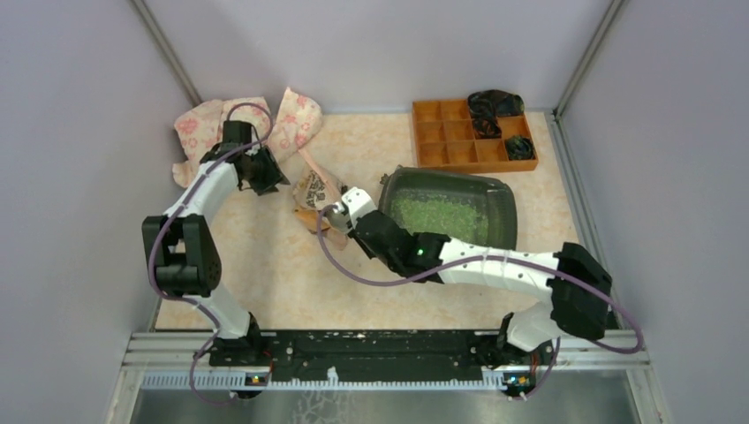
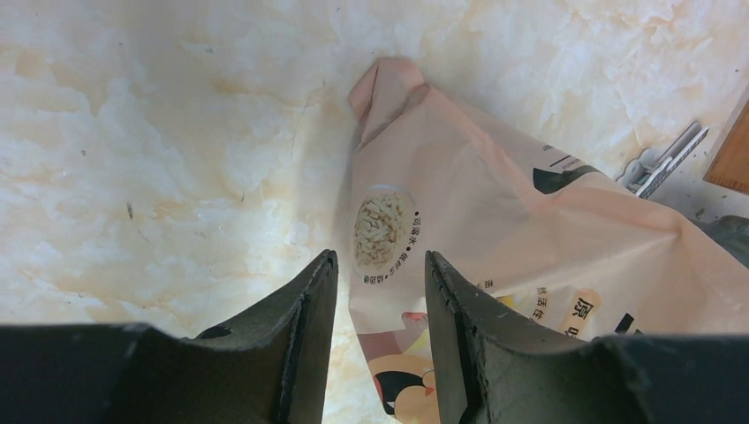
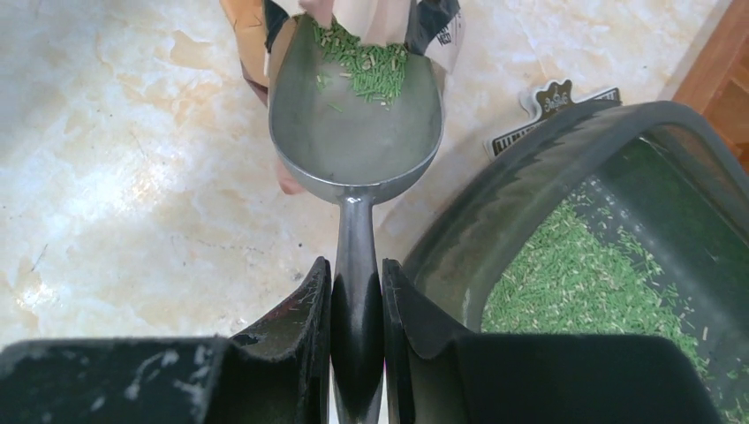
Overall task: Fill the litter box with clean litter
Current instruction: 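Scoop the cat litter from the cat litter bag, then pour the cat litter into the litter box.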
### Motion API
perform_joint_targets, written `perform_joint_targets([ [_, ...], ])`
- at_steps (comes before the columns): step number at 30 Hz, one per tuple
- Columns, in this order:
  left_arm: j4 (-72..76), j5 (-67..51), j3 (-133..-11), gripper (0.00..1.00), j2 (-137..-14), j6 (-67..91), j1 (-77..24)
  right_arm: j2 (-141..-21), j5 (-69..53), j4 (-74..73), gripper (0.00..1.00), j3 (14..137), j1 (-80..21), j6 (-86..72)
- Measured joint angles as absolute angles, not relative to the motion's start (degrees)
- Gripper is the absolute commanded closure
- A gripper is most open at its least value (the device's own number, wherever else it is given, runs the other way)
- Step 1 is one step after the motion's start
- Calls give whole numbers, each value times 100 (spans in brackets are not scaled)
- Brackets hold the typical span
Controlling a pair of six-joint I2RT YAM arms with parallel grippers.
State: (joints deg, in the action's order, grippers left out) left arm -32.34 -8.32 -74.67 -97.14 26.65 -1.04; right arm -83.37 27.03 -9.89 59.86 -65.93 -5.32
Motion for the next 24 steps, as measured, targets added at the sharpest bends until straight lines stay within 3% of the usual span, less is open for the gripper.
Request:
perform_joint_targets([
  [24,-3382,-808,-7767,52,-9640,2606,-104,-5306,3638,-1726,100,5065,-6785,-762],
])
